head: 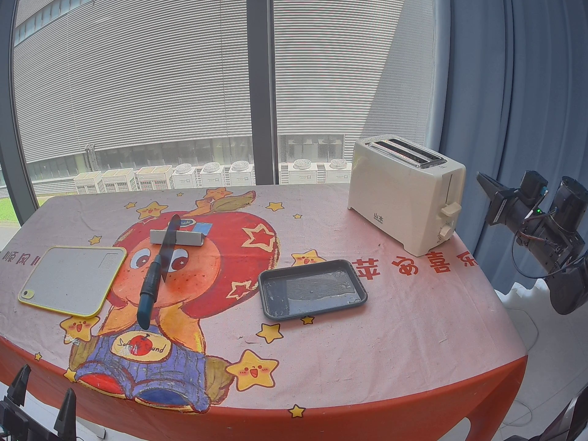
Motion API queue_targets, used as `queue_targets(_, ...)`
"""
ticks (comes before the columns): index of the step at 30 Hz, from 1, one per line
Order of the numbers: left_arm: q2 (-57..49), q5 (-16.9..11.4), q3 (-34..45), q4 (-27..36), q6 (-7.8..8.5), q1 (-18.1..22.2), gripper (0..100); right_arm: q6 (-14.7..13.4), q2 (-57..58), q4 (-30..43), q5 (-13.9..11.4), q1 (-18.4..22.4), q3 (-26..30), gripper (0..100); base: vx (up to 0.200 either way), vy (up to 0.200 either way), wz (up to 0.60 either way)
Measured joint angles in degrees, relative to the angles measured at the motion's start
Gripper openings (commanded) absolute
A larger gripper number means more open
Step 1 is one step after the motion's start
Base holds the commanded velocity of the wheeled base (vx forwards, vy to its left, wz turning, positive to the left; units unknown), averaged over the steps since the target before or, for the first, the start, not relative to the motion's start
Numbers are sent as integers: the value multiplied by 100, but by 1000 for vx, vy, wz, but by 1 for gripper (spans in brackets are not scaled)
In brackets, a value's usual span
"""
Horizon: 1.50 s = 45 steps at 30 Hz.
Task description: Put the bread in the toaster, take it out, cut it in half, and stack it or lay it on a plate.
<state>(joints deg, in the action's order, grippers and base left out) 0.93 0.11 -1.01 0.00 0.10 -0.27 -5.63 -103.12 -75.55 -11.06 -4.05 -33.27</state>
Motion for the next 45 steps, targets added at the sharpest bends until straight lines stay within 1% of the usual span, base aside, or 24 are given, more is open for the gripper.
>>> queue_targets(3, 0, -1, 0, 0, 0, 0, 100, 6, 116, 6, 2, 52, -18, 0, 0, 0, 0)
queue_targets(21, 0, 0, 0, -2, 0, 0, 100, 46, 505, 17, -66, 0, 39, 0, 0, 0, 0)
queue_targets(33, 0, 2, 0, 0, 0, 0, 100, 44, 550, 20, -55, -240, 56, 0, 0, 0, 0)
queue_targets(45, 0, 0, 0, 0, -2, 0, 100, 49, 583, 59, -43, -276, 4, 0, 0, 0, 0)
